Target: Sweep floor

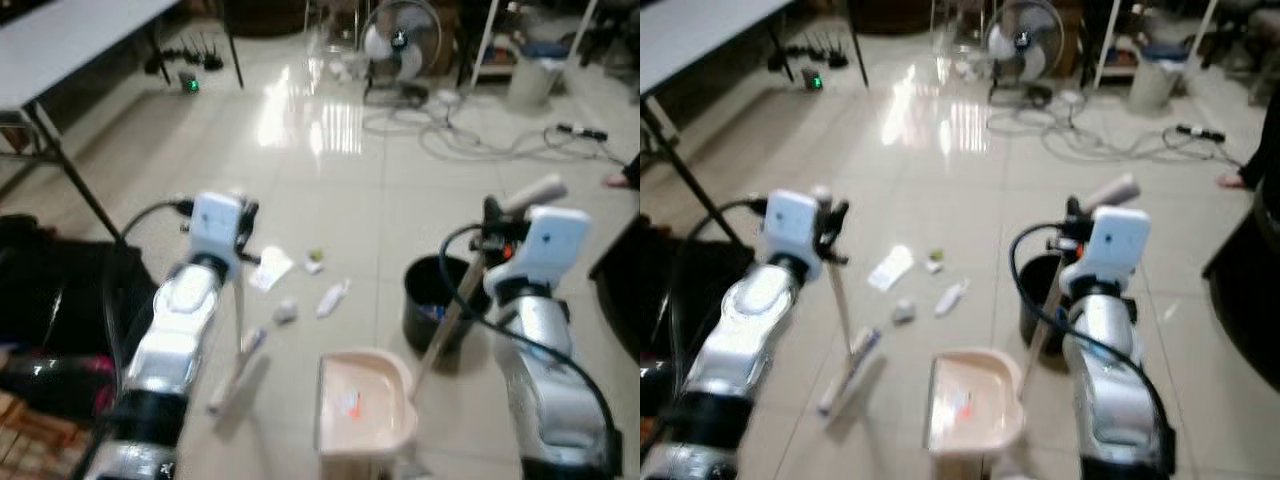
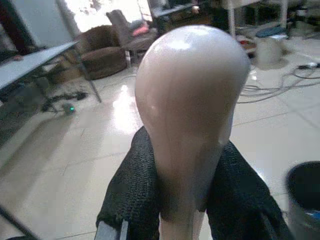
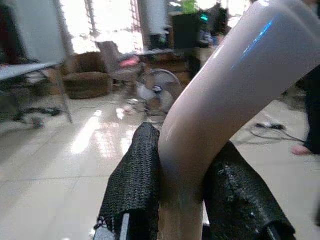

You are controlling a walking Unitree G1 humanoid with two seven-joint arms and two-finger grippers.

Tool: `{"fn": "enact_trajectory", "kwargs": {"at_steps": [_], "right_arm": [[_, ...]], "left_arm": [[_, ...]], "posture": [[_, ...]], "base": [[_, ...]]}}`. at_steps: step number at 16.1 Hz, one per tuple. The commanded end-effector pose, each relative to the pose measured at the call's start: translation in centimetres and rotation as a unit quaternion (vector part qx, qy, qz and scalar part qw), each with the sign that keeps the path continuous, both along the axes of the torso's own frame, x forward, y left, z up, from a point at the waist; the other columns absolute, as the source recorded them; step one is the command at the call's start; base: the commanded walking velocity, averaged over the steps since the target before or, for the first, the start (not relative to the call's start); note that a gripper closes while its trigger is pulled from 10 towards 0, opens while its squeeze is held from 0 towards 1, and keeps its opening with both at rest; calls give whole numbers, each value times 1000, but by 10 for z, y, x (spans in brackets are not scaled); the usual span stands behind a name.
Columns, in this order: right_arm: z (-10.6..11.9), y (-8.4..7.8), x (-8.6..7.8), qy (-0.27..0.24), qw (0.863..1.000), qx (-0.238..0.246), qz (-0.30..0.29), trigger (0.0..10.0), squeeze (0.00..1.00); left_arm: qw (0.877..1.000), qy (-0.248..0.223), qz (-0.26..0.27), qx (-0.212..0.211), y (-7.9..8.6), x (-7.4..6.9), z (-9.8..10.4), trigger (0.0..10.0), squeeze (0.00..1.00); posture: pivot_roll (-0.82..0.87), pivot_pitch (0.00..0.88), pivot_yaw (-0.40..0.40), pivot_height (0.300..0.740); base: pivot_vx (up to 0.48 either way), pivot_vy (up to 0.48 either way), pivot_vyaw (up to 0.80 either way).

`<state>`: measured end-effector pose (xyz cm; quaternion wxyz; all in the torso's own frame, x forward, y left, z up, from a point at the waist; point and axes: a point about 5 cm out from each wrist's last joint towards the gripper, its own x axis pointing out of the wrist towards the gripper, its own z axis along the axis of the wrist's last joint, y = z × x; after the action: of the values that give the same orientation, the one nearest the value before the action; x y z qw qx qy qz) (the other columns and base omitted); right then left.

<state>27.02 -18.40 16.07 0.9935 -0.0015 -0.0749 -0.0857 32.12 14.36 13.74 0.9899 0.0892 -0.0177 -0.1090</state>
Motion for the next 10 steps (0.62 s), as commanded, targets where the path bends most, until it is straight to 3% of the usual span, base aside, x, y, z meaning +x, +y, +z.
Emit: {"fn": "enact_trajectory", "kwargs": {"at_steps": [1, 10], "right_arm": [[13, 5, 0, -29, 1000, -2, 8, 10000, 0], [12, 9, 0, -28, 999, -6, 20, 10000, 0]], "left_arm": [[1000, -26, 8, 5, 8, 2, 12, 10000, 0], [1000, -26, 7, 8, 10, 2, 11, 10000, 0]], "posture": [[-119, 56, 64, 740], [-118, 57, 64, 740]], "base": [[412, 0, 0], [413, 0, 0]]}}
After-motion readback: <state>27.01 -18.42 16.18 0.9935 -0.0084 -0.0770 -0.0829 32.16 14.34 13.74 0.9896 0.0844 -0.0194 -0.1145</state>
